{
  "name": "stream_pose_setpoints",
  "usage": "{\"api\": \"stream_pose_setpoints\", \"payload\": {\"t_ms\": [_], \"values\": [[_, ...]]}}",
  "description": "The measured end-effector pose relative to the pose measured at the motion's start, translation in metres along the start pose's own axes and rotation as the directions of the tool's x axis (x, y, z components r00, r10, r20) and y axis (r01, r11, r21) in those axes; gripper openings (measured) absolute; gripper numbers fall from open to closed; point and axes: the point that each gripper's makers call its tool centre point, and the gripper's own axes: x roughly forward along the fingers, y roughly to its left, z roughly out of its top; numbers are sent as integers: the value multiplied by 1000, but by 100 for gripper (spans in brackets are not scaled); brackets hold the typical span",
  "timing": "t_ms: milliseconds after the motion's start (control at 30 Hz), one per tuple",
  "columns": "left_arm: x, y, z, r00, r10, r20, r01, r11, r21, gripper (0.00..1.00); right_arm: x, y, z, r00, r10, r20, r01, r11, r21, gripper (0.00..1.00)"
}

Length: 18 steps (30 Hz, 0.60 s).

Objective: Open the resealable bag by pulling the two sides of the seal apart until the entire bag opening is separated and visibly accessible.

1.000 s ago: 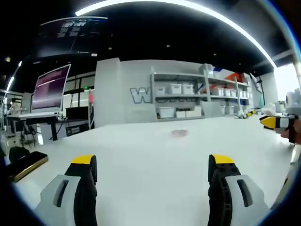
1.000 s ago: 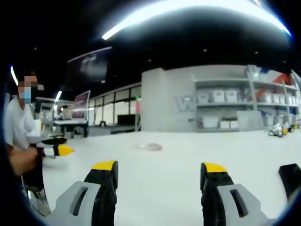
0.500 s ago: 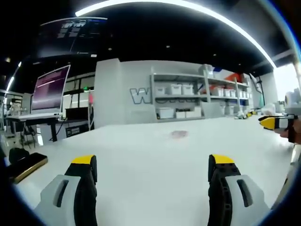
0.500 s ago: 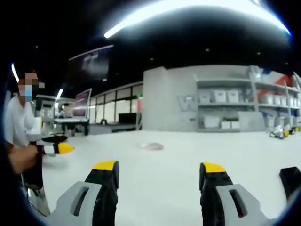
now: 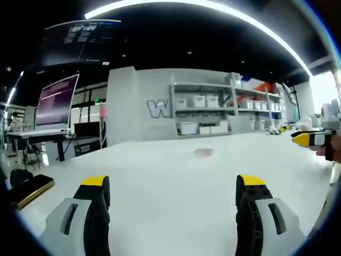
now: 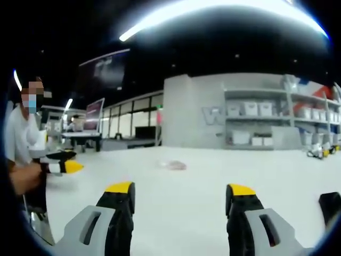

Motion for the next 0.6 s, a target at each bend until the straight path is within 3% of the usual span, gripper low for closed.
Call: {"api": "stream_pose_setpoints", "payload": {"t_ms": [600], "values": [[1, -1, 0, 1000, -2, -3, 2, 1000, 2, 98, 8, -1, -3, 1000, 2, -12, -2, 1000, 0, 69]]}}
